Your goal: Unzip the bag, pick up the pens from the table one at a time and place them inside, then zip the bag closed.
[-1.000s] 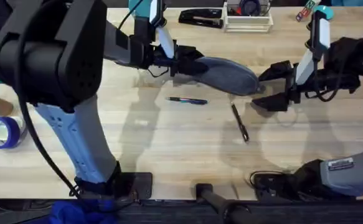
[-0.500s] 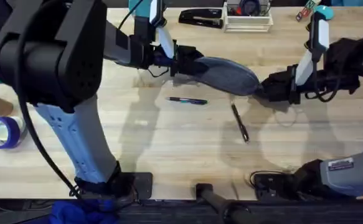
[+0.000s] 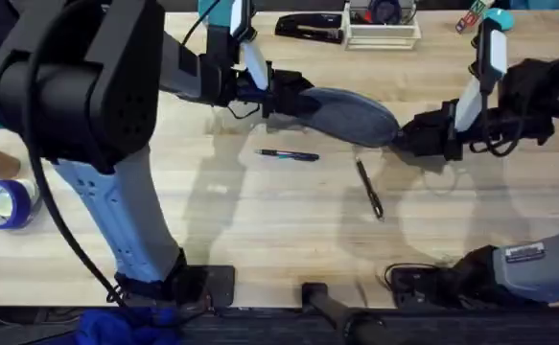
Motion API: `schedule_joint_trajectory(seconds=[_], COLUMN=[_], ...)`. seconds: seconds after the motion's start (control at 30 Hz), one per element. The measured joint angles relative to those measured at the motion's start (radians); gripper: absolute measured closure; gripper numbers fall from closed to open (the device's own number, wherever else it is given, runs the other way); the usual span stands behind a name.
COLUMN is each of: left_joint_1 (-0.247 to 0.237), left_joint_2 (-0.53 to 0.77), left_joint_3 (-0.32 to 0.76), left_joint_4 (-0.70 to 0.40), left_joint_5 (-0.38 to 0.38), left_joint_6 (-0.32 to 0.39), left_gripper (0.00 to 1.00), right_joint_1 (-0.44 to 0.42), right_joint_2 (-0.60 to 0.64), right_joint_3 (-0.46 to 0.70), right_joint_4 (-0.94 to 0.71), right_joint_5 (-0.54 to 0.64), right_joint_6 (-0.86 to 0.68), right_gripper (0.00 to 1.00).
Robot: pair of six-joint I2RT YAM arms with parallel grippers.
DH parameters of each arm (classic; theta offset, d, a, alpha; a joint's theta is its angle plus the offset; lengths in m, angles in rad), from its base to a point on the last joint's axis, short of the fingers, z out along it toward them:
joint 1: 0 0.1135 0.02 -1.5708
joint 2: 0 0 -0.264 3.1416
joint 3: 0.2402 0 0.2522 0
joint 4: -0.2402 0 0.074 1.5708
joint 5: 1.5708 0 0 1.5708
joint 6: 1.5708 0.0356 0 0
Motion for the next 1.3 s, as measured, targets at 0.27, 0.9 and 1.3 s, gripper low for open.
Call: schedule_joint_trajectory(seconds=[0.27,0.9,1.3], left_joint_1=[0.000,0.000,0.000], left_joint_2=[0.000,0.000,0.000], left_joint_3=[0.000,0.000,0.000], left_joint_4=[0.000,0.000,0.000], left_joint_5=[0.000,-0.002,-0.002], left_joint_6=[0.000,0.000,0.000], left_gripper=[0.958,0.959,0.959], right_joint_1=[0.000,0.000,0.002], right_joint_2=[0.000,-0.165,-0.208], right_joint_3=[0.000,0.002,0.022], right_joint_4=[-0.025,-0.094,-0.126], right_joint_5=[-0.005,-0.008,-0.008], right_joint_6=[0.043,0.104,0.127], right_gripper=[0.969,0.970,0.970])
